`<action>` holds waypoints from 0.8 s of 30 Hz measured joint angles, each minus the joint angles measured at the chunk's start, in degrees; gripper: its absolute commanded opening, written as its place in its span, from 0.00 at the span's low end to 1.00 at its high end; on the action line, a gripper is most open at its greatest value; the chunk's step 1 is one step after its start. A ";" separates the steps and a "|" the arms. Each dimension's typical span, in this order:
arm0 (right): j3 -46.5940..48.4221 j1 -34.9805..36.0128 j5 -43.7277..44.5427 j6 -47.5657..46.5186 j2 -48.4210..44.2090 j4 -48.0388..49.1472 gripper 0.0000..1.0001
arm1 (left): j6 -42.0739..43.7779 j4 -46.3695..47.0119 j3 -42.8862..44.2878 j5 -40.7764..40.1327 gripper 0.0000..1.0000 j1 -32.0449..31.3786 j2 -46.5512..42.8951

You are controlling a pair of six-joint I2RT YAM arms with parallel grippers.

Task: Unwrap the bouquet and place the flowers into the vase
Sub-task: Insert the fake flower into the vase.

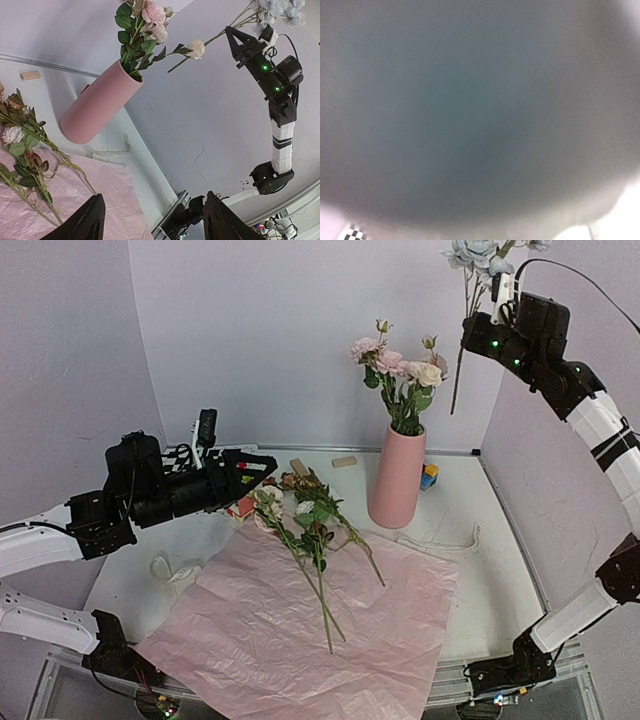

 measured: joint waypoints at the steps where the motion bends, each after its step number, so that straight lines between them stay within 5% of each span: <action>1: 0.00 -0.32 -0.97 0.96 0.22 0.07 0.00 | -0.05 0.00 0.00 -0.04 0.69 0.00 0.03; 24: -14.74 -1.74 -11.04 6.98 1.89 11.98 0.00 | -0.06 -0.58 0.00 -0.09 0.68 0.00 3.44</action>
